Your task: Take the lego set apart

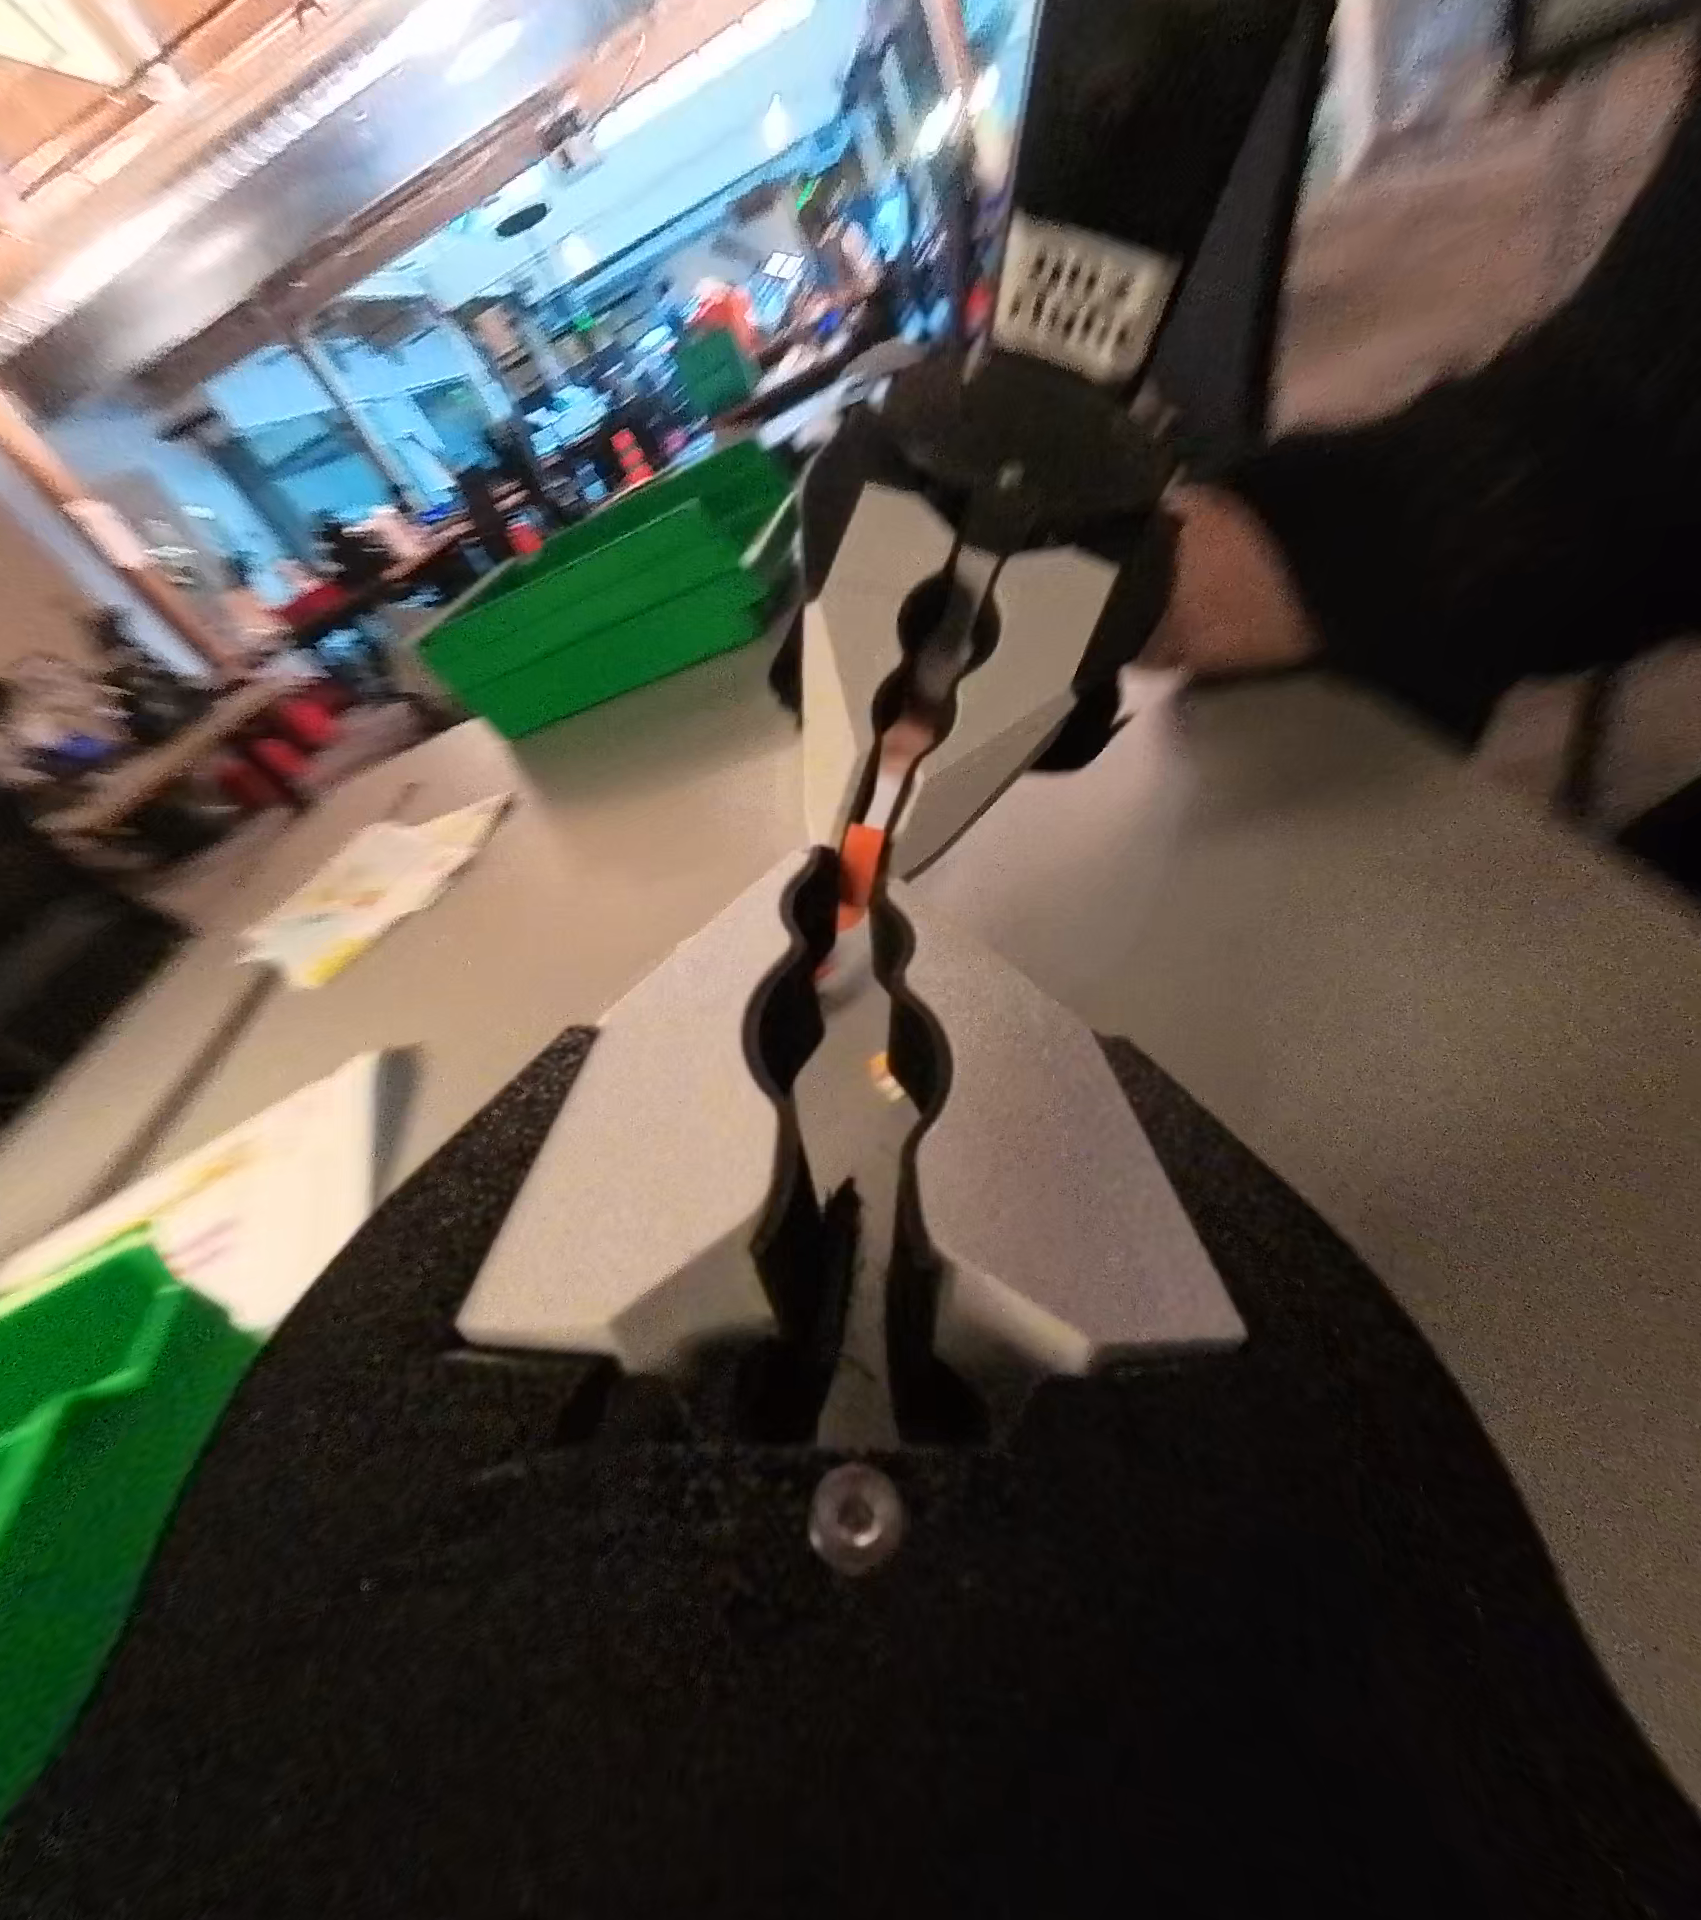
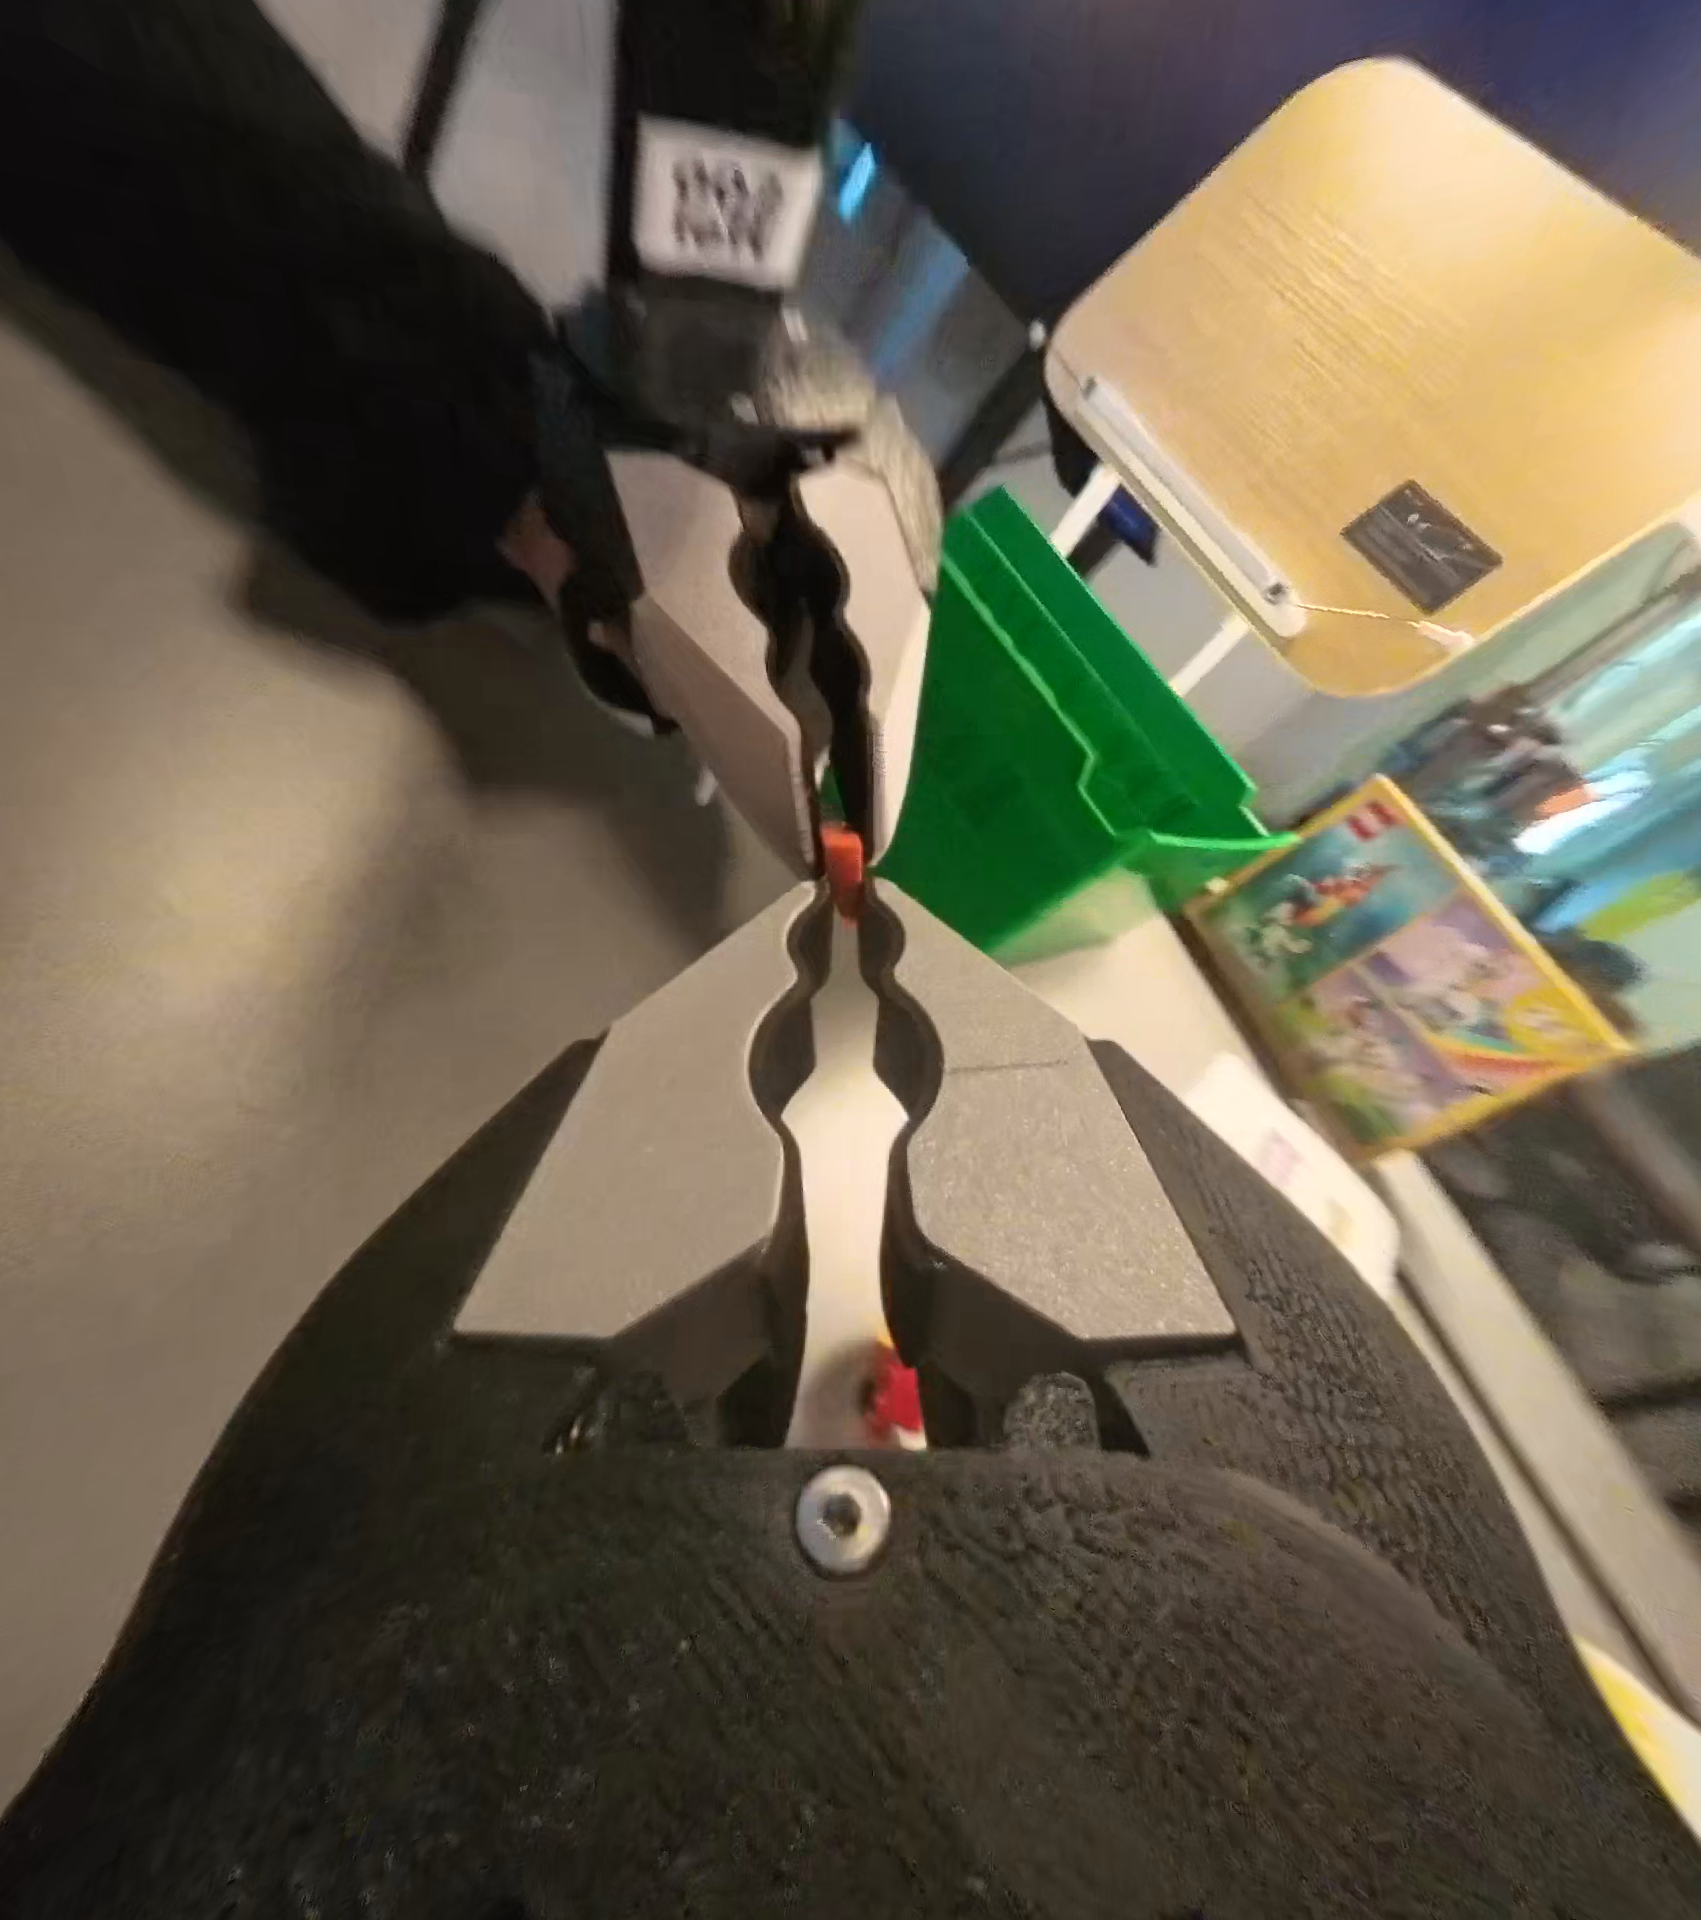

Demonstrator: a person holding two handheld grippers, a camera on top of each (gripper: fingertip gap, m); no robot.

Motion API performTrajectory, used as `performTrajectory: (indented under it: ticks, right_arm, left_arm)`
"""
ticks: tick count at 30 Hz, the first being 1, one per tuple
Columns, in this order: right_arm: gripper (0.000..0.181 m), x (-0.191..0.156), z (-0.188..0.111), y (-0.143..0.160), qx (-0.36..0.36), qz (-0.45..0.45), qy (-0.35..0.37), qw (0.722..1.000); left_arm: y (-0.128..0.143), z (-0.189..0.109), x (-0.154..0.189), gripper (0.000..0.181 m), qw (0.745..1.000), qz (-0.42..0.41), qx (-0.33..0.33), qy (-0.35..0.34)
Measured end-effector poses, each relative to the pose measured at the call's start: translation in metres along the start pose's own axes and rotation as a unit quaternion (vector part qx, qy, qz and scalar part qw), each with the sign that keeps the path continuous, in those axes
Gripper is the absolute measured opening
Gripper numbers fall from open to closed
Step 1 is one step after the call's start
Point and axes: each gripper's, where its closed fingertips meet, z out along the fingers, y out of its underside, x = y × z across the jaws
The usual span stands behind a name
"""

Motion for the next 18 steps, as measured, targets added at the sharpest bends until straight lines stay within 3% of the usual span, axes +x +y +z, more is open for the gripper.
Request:
performTrajectory:
  ticks: [3,9,14,16,18]
  right_arm:
    - [0.002,-0.008,-0.006,-0.020,0.067,0.088,-0.061,0.992]
    - [0.001,-0.019,-0.017,-0.051,0.173,0.218,-0.173,0.945]
    - [0.002,-0.022,-0.022,-0.066,0.223,0.271,-0.222,0.910]
    - [0.002,-0.021,-0.023,-0.068,0.234,0.287,-0.228,0.900]
    - [0.002,-0.011,-0.019,-0.064,0.232,0.293,-0.190,0.908]
  left_arm:
    - [-0.017,-0.006,0.011,0.004,0.984,-0.136,0.065,0.094]
    - [-0.045,-0.015,0.028,0.005,0.904,-0.320,0.146,0.243]
    - [-0.060,-0.020,0.034,0.005,0.852,-0.383,0.188,0.302]
    - [-0.063,-0.020,0.032,0.005,0.849,-0.389,0.197,0.299]
    - [-0.058,-0.019,0.020,0.005,0.860,-0.390,0.197,0.264]
